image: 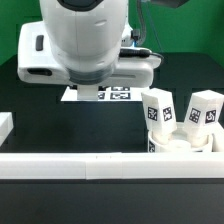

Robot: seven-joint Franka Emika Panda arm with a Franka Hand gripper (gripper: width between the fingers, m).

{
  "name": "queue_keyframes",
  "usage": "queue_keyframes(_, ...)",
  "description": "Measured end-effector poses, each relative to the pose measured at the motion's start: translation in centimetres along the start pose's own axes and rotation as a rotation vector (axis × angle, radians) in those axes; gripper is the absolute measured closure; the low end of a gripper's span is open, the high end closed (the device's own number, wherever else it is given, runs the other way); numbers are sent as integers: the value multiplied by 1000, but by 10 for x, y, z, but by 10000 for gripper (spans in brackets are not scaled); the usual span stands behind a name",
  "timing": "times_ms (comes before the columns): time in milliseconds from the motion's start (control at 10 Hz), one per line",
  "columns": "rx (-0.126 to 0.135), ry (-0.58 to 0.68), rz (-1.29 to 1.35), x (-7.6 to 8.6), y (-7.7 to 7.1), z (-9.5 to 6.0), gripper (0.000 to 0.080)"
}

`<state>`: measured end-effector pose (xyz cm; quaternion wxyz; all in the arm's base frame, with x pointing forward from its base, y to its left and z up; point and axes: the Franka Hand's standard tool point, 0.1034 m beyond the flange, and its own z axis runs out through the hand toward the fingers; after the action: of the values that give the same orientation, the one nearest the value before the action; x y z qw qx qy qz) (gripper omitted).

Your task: Assemble stool

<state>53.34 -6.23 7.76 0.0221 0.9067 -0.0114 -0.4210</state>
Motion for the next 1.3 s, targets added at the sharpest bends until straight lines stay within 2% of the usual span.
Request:
queue_keyframes(100, -5, 120, -3, 15, 0, -11, 462)
queue_keyframes(200, 27, 263, -9, 10, -9, -22, 462)
queue_keyframes(300, 61, 330, -13, -4, -14, -26, 462)
queue_keyframes(400, 61, 464, -13, 1, -15, -38, 462)
queue_keyframes(600, 54, 631, 1, 3, -11, -33, 462)
queue_keyframes(700, 41, 757, 10, 10, -8, -42, 462)
queue_keyframes(800, 28, 876, 18, 10, -7, -43, 462)
queue_keyframes(900, 38, 972, 27, 5, -14, -42, 462)
queue_keyframes(1000, 35, 1084, 35, 5, -20, -53, 462)
queue_keyframes(1100, 16, 1206, 39, 3, -22, -61, 462)
queue_keyframes(1300, -63, 1400, 63, 2, -6, -54, 462)
